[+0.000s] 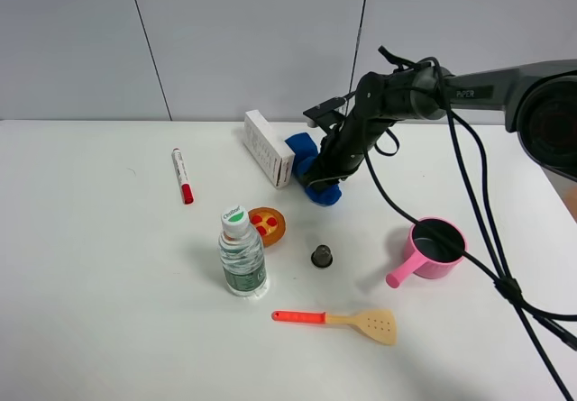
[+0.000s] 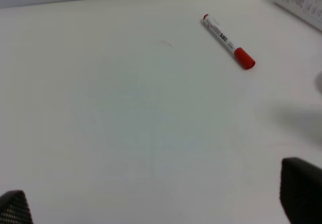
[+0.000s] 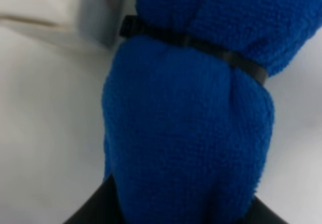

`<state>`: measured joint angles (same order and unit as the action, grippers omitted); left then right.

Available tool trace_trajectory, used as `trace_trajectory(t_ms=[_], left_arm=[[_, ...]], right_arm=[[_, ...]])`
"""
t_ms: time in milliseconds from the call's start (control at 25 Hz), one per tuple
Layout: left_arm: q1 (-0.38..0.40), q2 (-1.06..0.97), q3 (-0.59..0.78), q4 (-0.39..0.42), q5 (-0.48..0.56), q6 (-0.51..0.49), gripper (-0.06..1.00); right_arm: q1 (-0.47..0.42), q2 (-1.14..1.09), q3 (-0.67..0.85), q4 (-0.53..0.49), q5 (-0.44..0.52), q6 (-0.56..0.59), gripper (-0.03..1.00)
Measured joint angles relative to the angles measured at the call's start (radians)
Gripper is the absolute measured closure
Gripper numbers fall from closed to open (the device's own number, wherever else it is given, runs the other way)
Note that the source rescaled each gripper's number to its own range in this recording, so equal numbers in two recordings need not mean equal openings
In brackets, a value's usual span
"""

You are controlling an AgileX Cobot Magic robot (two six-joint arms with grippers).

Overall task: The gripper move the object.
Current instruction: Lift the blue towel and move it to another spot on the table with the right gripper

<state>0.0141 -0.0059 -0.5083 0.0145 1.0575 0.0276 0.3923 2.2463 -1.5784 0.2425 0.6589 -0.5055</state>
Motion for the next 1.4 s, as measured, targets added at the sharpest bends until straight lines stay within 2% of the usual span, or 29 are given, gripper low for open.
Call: trace_trajectory(t_ms=[120, 320, 600, 880, 1000, 1200, 1320, 1400], left_arm=[[0.0, 0.0, 0.0, 0.0, 0.0, 0.0, -0.06], [0.0, 0.0, 0.0, 0.0, 0.0, 0.0, -0.06], [0.0, 0.0, 0.0, 0.0, 0.0, 0.0, -0.06], [0.0, 0.0, 0.0, 0.0, 0.0, 0.0, -0.06], [0.0, 0.0, 0.0, 0.0, 0.0, 0.0, -0.06], [0.0, 0.0, 0.0, 0.0, 0.0, 0.0, -0.06], [0.0, 0.0, 0.0, 0.0, 0.0, 0.0, -0.06], [0.0, 0.0, 0.0, 0.0, 0.0, 0.0, -0.06]], right_arm=[[-0.002, -0.033, 0.001, -0.054, 0.031, 0.017, 0.97], [-0.014, -0.146, 0.002, -0.063, 0.093, -0.004, 0.97], [-0.041, -0.312, 0.002, -0.077, 0.228, -0.08, 0.97], [-0.044, -0.489, 0.02, -0.106, 0.403, -0.131, 0.97], [-0.044, -0.582, 0.108, -0.132, 0.424, -0.146, 0.97], [-0.068, -0.744, 0.376, -0.17, 0.39, -0.155, 0.97], [-0.13, -0.843, 0.551, -0.191, 0.331, -0.171, 0.97], [-0.202, -0.908, 0.655, -0.2, 0.279, -0.19, 0.97]])
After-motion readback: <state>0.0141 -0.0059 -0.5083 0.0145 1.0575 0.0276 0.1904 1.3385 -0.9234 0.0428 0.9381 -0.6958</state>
